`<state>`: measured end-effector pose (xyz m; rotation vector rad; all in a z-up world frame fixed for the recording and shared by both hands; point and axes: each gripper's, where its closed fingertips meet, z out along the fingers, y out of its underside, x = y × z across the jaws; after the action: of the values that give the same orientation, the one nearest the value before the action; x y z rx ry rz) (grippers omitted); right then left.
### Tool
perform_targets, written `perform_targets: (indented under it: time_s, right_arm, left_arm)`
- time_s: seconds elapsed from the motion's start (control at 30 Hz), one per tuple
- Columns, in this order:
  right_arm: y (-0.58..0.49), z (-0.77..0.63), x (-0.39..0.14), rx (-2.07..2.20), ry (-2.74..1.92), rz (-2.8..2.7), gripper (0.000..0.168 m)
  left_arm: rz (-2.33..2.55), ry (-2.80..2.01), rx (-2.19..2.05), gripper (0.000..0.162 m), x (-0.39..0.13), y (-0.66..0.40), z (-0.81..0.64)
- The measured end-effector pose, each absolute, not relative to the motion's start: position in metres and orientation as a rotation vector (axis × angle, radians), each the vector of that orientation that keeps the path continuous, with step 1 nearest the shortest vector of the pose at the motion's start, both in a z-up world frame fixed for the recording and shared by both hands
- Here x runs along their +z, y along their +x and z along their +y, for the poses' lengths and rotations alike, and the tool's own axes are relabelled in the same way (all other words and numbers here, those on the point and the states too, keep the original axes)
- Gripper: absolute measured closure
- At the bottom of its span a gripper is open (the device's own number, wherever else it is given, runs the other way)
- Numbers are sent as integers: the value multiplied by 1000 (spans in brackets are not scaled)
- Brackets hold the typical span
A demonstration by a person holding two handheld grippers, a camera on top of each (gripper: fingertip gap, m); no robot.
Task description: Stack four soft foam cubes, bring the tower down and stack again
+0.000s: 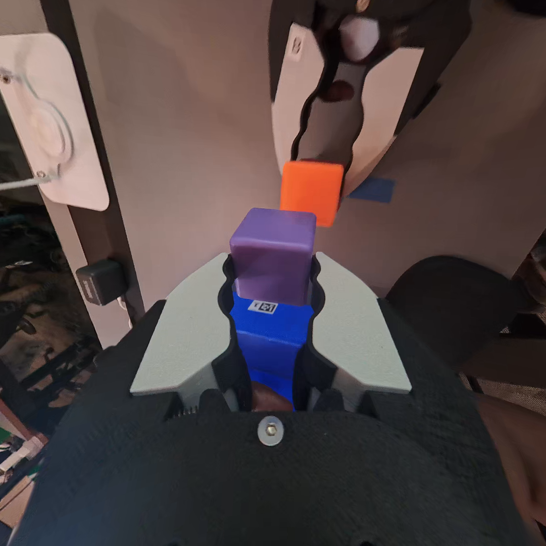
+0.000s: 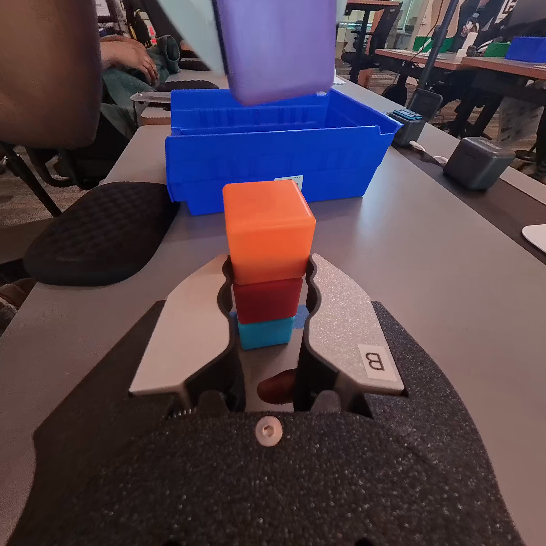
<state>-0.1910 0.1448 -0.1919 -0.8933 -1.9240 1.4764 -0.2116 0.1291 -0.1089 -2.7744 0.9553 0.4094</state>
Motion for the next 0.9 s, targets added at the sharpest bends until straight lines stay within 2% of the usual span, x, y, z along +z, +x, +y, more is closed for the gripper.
perform_targets:
  time_s: [0.23,0.7,0.83,0.87,0.9]
  right_arm:
    - [-191,145,-192,1476,-890,-1925,121]
    - [-191,145,-192,1475,-896,-1923,121]
    - [-190,146,-192,1463,-896,-1930,121]
    - [-190,147,-193,1453,-884,-1928,119]
    - [-190,148,-192,1449,-873,-1919,107]
  left_arm:
    - [1026,-2856,343,112,-137,-193,140]
    - [1086,-2882,249,111,-144,-192,143]
    - [1002,-2755,181,100,-149,-191,150]
    - [955,-2685,150,89,-144,-190,151]
    - [907,-2606,135,78,-137,-190,152]
